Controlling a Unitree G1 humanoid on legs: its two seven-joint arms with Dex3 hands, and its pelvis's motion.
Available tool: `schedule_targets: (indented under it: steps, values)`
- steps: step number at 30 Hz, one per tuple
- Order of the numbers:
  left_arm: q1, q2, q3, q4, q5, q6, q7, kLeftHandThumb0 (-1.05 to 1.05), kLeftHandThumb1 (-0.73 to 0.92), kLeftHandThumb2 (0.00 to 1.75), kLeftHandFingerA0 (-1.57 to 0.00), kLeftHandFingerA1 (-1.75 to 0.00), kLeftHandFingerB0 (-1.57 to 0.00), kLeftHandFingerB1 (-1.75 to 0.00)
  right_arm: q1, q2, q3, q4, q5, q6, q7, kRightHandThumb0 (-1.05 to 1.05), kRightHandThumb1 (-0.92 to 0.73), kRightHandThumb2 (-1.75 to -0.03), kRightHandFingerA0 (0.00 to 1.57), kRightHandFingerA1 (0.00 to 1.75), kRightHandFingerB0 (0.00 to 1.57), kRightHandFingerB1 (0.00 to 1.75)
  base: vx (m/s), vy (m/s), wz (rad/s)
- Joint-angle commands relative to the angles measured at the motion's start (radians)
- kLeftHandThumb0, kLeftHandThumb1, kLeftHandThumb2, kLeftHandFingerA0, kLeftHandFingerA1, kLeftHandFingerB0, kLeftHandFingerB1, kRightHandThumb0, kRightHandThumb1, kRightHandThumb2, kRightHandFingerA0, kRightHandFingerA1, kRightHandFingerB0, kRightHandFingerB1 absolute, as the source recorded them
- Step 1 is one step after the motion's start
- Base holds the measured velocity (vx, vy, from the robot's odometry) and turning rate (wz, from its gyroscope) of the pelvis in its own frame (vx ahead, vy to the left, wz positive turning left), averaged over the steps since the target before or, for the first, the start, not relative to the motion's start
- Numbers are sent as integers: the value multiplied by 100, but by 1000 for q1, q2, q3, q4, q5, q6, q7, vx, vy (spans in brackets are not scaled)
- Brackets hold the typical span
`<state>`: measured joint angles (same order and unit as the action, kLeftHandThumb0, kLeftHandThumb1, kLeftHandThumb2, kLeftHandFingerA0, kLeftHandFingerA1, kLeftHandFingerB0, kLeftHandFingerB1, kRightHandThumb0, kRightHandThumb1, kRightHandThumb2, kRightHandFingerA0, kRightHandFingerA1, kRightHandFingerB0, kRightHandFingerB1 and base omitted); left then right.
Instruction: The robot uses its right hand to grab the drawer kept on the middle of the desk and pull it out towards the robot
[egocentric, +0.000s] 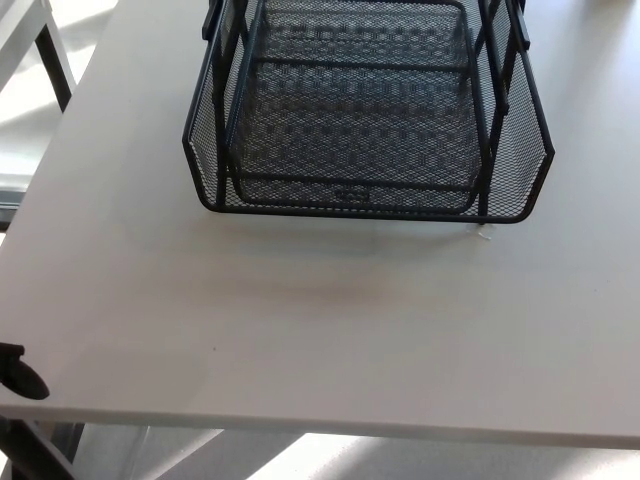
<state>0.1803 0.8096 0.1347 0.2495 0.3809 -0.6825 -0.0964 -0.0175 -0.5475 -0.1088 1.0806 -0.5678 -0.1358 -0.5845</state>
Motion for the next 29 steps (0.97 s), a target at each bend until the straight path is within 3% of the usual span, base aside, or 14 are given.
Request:
schedule_targets:
  steps: [1,3,5,6,7,8,12,13,16,17,18,19,23,29]
  values:
    - [6,-11,13,6,6,11,17,-23,56,56,-77,-78,-79,-61,-23,-28,33,30,48,19,76,-51,-44,-79,105,108,38,47,0,0,0]
    - [0,-9,12,17,15,-6,25,-23,56,56,-77,-79,-79,-62,-34,-30,47,36,59,37,100,-51,-46,-80,103,111,36,47,0,0,0]
    - [1,-7,11,12,21,2,22,-23,57,56,-76,-78,-78,-62,-48,-29,59,57,64,48,105,-51,-46,-80,100,102,37,47,0,0,0]
    - [7,-8,12,1,14,23,9,-25,58,57,-74,-78,-77,-61,-55,-33,74,57,54,56,104,-48,-56,-58,98,103,44,34,0,0,0]
    - [8,-9,13,0,15,19,11,-25,58,57,-74,-78,-78,-61,-51,-37,80,51,57,47,112,-49,-47,-80,100,114,38,47,0,0,0]
    - [3,-11,13,13,19,-7,27,-22,56,56,-77,-78,-79,-63,-40,-45,79,41,76,9,146,-38,-58,-58,89,129,44,35,0,0,0]
    - [5,-13,14,8,18,9,20,-24,57,56,-76,-80,-79,-63,-39,-54,104,36,77,13,149,-34,-60,-59,89,132,48,36,0,0,0]
    - [9,-13,17,-4,14,15,13,-23,57,56,-75,-79,-78,-63,-50,-55,105,47,87,19,178,-33,-59,-58,86,121,47,35,0,0,0]
    - [9,-15,18,-3,13,14,13,-22,57,56,-76,-80,-79,-63,-40,-55,117,36,89,12,160,-32,-59,-59,90,133,50,37,0,0,0]
    - [10,-13,18,-7,18,21,11,-24,57,56,-75,-79,-79,-62,-44,-57,122,38,90,20,169,-30,-60,-59,89,129,49,37,0,0,0]
    - [9,-13,17,-2,23,18,15,-24,57,57,-75,-78,-79,-62,-40,-56,118,36,99,11,170,-37,-51,-79,93,109,44,49,0,0,0]
    - [7,-11,16,1,26,9,17,-24,58,57,-75,-79,-79,-62,-43,-54,121,39,97,19,161,-30,-61,-59,89,123,51,37,0,0,0]
    - [6,-17,18,4,13,4,17,-22,56,56,-76,-78,-80,-62,-37,-57,128,26,98,27,162,-31,-59,-60,87,139,50,37,0,0,0]
    - [6,-15,21,6,16,5,19,-22,57,56,-76,-80,-79,-63,-32,-66,134,4,108,9,174,-33,-58,-58,90,131,50,37,0,0,0]
